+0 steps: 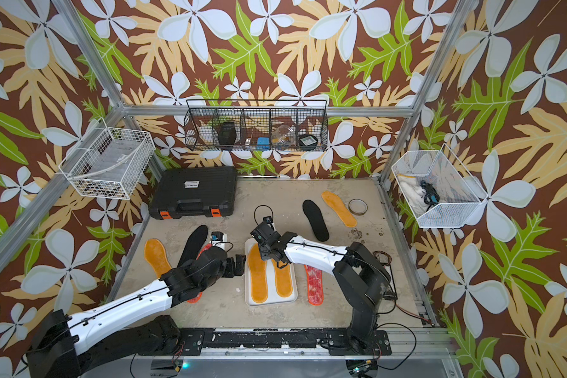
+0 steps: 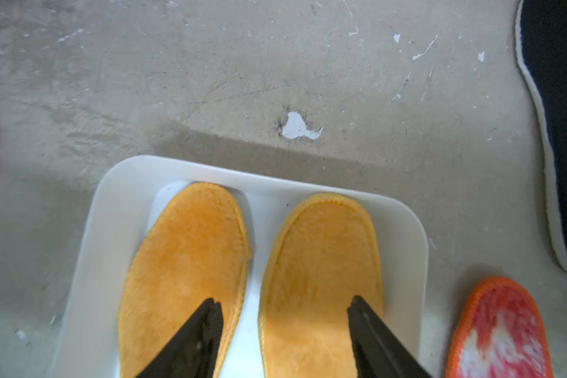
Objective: Put the insoles into the storage box
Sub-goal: Place the insole in the storage box.
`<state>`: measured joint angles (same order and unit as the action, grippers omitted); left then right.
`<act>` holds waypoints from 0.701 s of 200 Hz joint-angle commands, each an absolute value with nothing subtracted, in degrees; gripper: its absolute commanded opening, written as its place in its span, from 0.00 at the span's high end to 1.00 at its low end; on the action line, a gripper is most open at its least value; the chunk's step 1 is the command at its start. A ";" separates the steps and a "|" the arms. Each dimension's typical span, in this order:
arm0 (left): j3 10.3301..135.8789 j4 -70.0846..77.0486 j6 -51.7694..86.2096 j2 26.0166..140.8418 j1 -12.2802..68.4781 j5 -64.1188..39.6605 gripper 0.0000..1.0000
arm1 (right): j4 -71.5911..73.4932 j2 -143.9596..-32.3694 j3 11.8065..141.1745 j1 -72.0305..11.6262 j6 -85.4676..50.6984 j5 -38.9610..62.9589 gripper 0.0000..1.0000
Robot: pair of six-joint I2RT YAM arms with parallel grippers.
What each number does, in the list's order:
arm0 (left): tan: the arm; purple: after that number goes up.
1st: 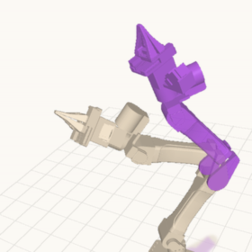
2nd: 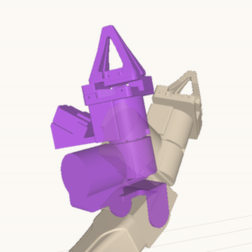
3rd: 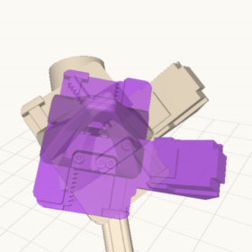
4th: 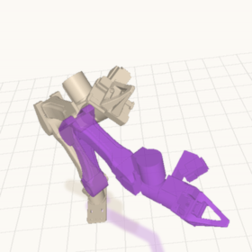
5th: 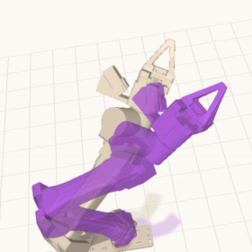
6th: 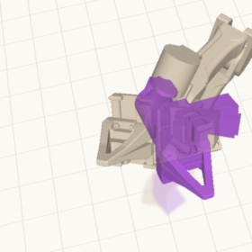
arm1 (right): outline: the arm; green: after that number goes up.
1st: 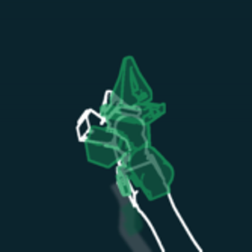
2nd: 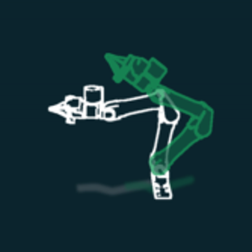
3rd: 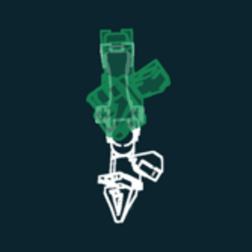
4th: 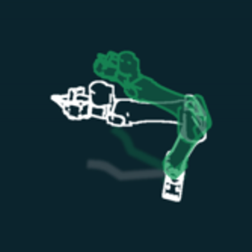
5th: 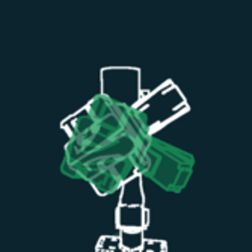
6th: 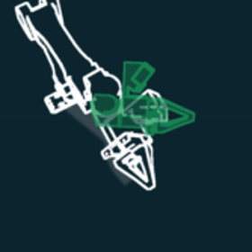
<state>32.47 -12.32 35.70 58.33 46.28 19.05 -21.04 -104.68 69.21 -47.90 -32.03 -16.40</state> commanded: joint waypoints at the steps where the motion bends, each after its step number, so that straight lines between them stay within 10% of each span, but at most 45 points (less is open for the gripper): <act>1: 32.05 -13.42 35.51 57.42 46.22 19.62 0.00 | -19.23 -107.11 70.98 -47.00 -29.75 -16.68 0.35; 140: 30.85 -12.51 35.83 57.37 46.16 19.78 0.00 | -21.40 -105.23 67.89 -46.93 -33.38 -14.50 0.38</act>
